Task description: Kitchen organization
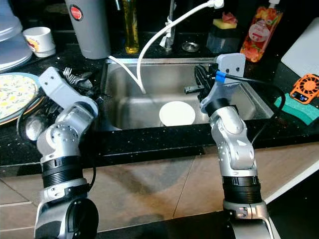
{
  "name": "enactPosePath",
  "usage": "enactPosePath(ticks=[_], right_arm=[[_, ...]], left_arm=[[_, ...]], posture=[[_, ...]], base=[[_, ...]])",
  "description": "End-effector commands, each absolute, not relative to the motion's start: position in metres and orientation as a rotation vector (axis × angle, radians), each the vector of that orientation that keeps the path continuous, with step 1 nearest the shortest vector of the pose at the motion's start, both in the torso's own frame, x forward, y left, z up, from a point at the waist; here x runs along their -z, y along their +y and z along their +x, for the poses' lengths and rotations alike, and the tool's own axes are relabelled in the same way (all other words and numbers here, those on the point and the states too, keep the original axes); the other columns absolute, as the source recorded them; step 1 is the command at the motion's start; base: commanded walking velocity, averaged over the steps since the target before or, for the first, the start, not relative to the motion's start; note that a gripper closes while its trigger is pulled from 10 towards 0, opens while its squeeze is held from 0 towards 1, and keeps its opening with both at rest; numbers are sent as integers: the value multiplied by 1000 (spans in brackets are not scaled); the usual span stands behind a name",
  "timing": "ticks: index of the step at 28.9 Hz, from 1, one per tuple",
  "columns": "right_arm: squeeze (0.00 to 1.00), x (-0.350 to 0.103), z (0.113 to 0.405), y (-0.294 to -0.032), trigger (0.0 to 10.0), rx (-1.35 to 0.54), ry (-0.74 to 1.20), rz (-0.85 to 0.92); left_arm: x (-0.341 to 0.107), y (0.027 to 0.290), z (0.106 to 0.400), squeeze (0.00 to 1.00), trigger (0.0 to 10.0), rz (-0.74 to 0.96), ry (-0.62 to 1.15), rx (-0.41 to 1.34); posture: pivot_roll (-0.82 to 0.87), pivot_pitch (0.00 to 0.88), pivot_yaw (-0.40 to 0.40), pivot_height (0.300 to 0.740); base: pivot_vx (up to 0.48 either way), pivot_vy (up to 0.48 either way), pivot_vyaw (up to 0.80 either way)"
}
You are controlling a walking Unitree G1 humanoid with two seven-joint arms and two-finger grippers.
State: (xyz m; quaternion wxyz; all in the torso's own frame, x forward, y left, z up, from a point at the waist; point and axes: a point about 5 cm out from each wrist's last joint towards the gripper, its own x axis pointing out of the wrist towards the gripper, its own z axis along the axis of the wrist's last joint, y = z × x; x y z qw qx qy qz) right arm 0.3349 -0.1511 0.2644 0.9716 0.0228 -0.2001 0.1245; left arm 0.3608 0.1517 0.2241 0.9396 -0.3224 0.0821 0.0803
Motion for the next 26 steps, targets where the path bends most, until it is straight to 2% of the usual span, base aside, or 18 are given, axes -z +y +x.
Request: enactPosePath(ticks=[1,8,11,14,16,17,18,19,20,21,22,26], right_arm=[[0,-265,333,-153,10000,-241,-403,61],[0,-262,332,-154,10000,-229,-395,75],[0,-262,333,-154,10000,-230,-396,80],[0,-262,333,-154,10000,-226,-396,81],[0,-262,333,-154,10000,-224,-395,83],[0,-262,333,-154,10000,-224,-395,83],[0,-261,333,-154,10000,-222,-395,85],[0,-261,333,-154,10000,-222,-395,85],[0,-261,332,-154,10000,-220,-395,86],[0,-260,333,-154,10000,-214,-394,95],[0,-260,333,-154,10000,-214,-394,95],[0,-258,336,-152,10000,-211,-391,118]], left_arm=[[-229,142,362,0,10000,-630,161,-131],[-233,143,361,0,10000,-516,141,-150],[-246,139,356,0,10000,-310,77,-97],[-259,138,354,0,10000,27,-22,-12],[-266,142,352,0,10000,168,-62,39],[-266,142,352,0,10000,168,-62,39],[-274,151,350,0,10000,283,-91,85],[-274,151,350,0,10000,283,-91,85],[-279,158,349,0,10000,369,-103,118],[-294,186,345,0,10000,603,-102,214],[-294,186,345,0,10000,603,-102,214],[-301,241,345,0,10000,932,79,373]], posture=[[77,57,-31,740],[85,64,-30,740],[88,65,-29,740],[93,67,-27,740],[102,67,-23,740],[102,67,-23,740],[112,70,-18,740],[112,70,-18,740],[112,70,-18,740],[140,68,-13,740],[140,68,-13,740],[164,66,-8,740]], base=[[0,0,0],[0,0,0],[0,0,0],[0,0,0],[0,0,0],[0,0,0],[0,0,0],[0,0,0],[0,0,0],[0,0,0],[0,0,0],[0,0,0]])
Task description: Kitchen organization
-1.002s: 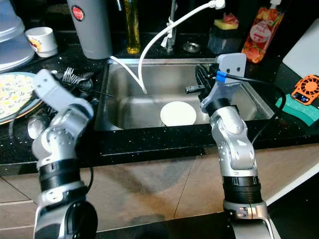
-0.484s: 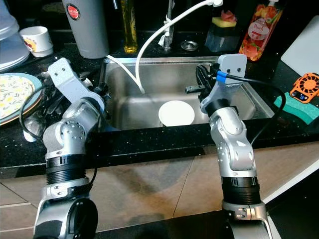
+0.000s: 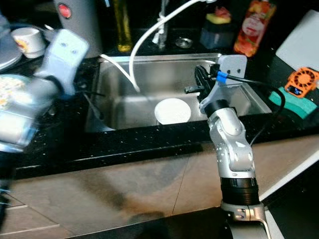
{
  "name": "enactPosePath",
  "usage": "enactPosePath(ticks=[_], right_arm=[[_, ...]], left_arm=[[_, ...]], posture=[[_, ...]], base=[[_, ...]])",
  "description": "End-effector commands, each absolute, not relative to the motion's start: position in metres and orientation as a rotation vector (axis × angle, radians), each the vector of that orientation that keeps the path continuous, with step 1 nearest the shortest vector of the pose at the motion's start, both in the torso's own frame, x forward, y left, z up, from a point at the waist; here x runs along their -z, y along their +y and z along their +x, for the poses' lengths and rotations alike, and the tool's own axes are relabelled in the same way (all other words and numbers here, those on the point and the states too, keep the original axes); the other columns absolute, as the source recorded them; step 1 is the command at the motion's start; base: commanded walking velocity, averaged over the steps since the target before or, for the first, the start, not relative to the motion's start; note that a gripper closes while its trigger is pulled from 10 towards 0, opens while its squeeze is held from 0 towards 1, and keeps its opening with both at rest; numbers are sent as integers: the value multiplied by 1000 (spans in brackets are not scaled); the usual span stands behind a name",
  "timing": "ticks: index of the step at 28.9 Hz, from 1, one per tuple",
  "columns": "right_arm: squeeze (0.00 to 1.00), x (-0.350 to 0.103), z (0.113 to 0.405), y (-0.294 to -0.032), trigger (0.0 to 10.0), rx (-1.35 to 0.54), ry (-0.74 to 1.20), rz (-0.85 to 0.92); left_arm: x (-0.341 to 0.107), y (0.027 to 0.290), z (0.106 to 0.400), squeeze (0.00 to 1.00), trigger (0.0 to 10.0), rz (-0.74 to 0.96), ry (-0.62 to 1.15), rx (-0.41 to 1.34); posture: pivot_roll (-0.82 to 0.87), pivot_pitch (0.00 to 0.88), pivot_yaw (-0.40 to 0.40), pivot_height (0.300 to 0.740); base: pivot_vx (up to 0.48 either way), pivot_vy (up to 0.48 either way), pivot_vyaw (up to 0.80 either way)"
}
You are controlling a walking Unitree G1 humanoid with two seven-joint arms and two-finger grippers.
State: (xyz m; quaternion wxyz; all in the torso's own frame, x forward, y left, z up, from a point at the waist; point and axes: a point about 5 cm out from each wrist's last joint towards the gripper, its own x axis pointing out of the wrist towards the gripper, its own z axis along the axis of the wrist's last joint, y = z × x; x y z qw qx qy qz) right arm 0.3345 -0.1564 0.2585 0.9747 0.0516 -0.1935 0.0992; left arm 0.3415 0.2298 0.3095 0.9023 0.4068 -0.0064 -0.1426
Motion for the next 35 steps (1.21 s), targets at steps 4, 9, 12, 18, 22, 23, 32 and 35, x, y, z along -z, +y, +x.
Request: enactPosePath(ticks=[4,9,12,18,22,23,32,35], right_arm=[[0,-258,336,-150,10000,-212,-394,124],[0,-259,336,-149,10000,-211,-400,130],[0,-259,335,-151,10000,-202,-403,129],[0,-260,335,-151,10000,-201,-407,130],[0,-260,334,-150,10000,-203,-407,133],[0,-260,334,-150,10000,-203,-408,134],[0,-259,333,-149,10000,-202,-404,141],[0,-259,332,-149,10000,-202,-403,140]], left_arm=[[-293,243,349,0,10000,1011,119,440],[-271,223,361,0,10000,1165,129,588],[-263,208,370,0,10000,1212,95,624],[-251,194,385,0,10000,1265,92,669],[-245,190,389,0,10000,1279,91,675],[-242,189,390,0,10000,1299,95,664],[-226,183,399,0,10000,1350,85,603],[-226,178,403,0,0,1353,19,533]], posture=[[164,66,-8,740],[146,54,-9,740],[134,51,-11,740],[127,49,-13,740],[122,50,-11,740],[121,52,-7,740],[118,62,-9,740],[109,67,-11,740]], base=[[0,0,0],[0,0,0],[0,0,0],[0,0,0],[0,0,0],[0,0,0],[0,0,0],[0,0,0]])
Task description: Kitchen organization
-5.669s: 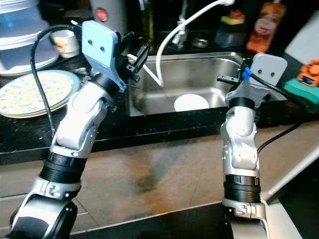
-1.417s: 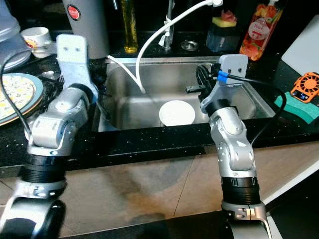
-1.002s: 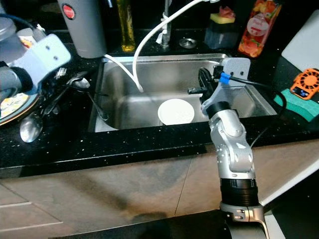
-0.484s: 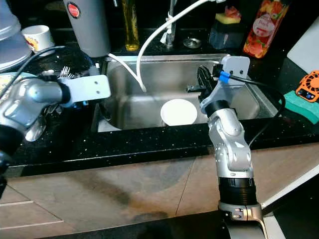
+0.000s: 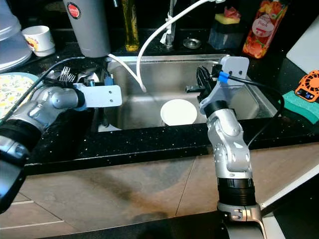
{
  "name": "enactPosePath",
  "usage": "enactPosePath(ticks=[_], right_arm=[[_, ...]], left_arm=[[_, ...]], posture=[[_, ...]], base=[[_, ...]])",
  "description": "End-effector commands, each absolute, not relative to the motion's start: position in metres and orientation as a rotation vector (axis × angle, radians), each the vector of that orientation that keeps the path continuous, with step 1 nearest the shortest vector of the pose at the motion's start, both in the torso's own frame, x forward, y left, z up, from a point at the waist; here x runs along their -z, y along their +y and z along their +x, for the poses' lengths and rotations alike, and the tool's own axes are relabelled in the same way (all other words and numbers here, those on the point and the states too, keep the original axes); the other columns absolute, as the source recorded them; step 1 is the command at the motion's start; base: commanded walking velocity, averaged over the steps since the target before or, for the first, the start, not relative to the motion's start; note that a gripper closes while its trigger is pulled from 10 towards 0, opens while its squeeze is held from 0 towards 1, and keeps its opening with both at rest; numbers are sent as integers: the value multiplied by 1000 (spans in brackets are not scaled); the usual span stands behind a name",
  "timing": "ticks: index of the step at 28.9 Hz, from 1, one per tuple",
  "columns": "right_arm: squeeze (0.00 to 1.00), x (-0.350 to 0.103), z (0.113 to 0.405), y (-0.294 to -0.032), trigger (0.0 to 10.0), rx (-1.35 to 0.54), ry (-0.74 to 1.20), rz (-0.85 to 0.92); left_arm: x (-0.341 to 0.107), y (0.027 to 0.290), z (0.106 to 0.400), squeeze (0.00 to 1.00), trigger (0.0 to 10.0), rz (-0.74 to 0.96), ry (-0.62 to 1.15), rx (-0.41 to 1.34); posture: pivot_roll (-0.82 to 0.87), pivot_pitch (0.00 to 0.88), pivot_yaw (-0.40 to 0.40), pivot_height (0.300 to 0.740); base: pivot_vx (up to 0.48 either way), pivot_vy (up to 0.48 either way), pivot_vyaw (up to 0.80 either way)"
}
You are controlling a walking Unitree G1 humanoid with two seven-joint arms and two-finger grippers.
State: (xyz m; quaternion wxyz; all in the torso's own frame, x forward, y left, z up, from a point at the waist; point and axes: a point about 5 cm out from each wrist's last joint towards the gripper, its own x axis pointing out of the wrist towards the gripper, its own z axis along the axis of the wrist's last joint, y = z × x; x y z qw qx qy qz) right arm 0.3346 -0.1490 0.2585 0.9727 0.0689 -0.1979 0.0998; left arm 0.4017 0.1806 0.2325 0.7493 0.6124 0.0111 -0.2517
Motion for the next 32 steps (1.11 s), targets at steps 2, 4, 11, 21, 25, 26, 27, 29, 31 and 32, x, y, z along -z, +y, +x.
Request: enactPosePath(ticks=[2,4,11,21,25,26,27,29,31,32], right_arm=[[0,-259,332,-149,10000,-201,-403,140],[0,-259,332,-150,10000,-200,-402,139],[0,-258,333,-151,10000,-197,-398,141],[0,-258,334,-151,10000,-198,-395,144],[0,-259,335,-150,10000,-203,-396,143],[0,-259,335,-150,10000,-203,-396,142],[0,-259,335,-150,10000,-202,-397,142],[0,-259,335,-151,10000,-200,-397,141],[0,-259,335,-152,10000,-197,-397,141],[0,-259,335,-152,10000,-197,-397,141]], left_arm=[[-227,178,404,0,0,1349,-1,512],[-231,176,405,0,0,1341,-41,473],[-255,172,405,0,0,1350,-174,432],[-315,141,392,0,10000,1251,-559,332],[-339,124,381,0,10000,1203,-739,299],[-343,121,379,0,10000,1192,-771,299],[-348,115,375,0,10000,1179,-822,303],[-354,102,365,0,10000,1170,-926,331],[-359,92,356,0,10000,1114,-1018,365],[-359,92,356,0,10000,1114,-1018,365]], posture=[[109,67,-11,740],[109,67,-11,740],[114,67,-13,740],[118,69,-25,740],[113,67,-29,740],[113,67,-29,740],[111,66,-29,740],[108,65,-31,740],[102,65,-30,740],[102,65,-30,740]], base=[[0,0,0],[0,0,0],[0,0,0],[0,0,0],[0,0,0],[0,0,0],[0,0,0],[0,0,0],[0,0,0],[0,0,0]])
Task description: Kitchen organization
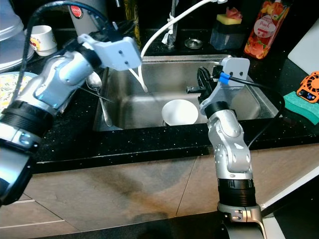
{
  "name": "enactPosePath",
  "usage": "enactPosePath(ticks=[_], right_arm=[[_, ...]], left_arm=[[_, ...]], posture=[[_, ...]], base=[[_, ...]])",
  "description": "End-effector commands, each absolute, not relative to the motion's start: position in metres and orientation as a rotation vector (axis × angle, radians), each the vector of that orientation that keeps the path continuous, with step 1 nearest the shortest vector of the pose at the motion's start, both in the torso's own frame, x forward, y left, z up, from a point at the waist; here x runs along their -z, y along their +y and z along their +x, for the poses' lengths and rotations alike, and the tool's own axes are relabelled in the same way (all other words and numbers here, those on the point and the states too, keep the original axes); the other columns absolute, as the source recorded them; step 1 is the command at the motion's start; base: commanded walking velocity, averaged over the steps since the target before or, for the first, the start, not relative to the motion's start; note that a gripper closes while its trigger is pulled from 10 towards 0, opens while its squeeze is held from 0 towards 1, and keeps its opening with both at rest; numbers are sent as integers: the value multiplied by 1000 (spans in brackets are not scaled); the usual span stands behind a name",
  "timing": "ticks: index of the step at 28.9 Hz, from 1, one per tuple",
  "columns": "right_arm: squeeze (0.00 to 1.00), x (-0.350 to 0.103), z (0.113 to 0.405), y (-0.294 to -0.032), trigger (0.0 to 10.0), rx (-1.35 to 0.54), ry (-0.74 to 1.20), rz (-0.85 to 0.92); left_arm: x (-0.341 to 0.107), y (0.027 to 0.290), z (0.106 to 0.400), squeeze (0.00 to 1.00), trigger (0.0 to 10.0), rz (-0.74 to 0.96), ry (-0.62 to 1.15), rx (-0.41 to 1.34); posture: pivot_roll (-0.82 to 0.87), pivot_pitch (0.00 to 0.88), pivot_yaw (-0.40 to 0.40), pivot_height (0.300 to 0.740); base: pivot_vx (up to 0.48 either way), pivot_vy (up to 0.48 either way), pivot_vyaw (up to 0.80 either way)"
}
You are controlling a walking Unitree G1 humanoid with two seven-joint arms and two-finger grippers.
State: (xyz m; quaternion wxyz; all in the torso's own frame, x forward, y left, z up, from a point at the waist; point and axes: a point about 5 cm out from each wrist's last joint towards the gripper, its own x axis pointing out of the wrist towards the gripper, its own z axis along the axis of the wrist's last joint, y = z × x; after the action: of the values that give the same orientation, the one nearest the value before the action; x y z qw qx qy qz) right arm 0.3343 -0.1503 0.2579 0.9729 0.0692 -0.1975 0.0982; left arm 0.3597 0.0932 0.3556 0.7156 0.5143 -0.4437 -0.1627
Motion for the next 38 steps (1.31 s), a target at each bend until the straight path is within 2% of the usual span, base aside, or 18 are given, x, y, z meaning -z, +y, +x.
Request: enactPosePath(ticks=[1,4,5,6,7,10,11,12,14,18,19,21,23,25,30,31,38], right_arm=[[0,-259,335,-152,10000,-197,-397,141],[0,-260,334,-153,10000,-191,-399,137],[0,-260,334,-153,10000,-190,-400,136],[0,-260,334,-153,10000,-190,-400,136],[0,-260,334,-153,10000,-189,-400,136],[0,-260,333,-153,10000,-190,-399,134],[0,-258,333,-153,10000,-191,-394,133],[0,-258,333,-153,10000,-191,-394,133],[0,-257,333,-152,10000,-195,-392,133],[0,-257,333,-150,10000,-199,-392,134],[0,-257,333,-149,10000,-202,-392,136],[0,-256,333,-147,10000,-207,-391,137],[0,-256,333,-148,10000,-209,-389,136],[0,-256,332,-148,10000,-208,-388,133],[0,-255,332,-149,10000,-207,-386,130],[0,-255,332,-149,10000,-209,-385,130],[0,-256,333,-146,10000,-221,-386,132]], left_arm=[[-359,92,356,0,10000,1114,-1018,365],[-335,85,366,0,10000,989,-839,448],[-315,93,380,0,10000,987,-620,471],[-315,93,380,0,10000,987,-620,471],[-305,100,386,0,10000,1031,-513,474],[-292,125,392,0,10000,1144,-341,498],[-292,150,395,0,10000,1223,-245,505],[-292,150,395,0,10000,1223,-245,505],[-296,170,398,0,10000,1233,-188,455],[-299,179,400,0,10000,1174,-173,400],[-301,186,402,0,10000,1048,-161,328],[-293,197,407,0,10000,672,-84,231],[-277,201,408,0,10000,417,-3,207],[-266,204,408,0,10000,290,35,176],[-252,204,407,12,10000,196,75,143],[-250,204,407,1000,10000,192,79,132],[-256,205,406,1000,10000,162,77,43]], posture=[[102,65,-30,740],[98,63,-25,740],[98,63,-25,740],[98,63,-25,740],[92,65,-26,740],[97,67,-26,740],[109,70,-26,740],[109,70,-26,740],[112,70,-21,740],[112,70,-21,740],[112,69,-19,740],[112,69,-19,740],[107,67,-17,740],[107,67,-17,740],[105,68,-21,740],[108,69,-27,740],[109,64,-23,740]], base=[[0,0,0],[0,0,0],[0,0,0],[0,0,0],[0,0,0],[0,0,0],[0,0,0],[0,0,0],[0,0,0],[0,0,0],[0,0,0],[0,0,0],[0,0,0],[0,0,0],[0,0,0],[0,0,0],[0,0,0]])
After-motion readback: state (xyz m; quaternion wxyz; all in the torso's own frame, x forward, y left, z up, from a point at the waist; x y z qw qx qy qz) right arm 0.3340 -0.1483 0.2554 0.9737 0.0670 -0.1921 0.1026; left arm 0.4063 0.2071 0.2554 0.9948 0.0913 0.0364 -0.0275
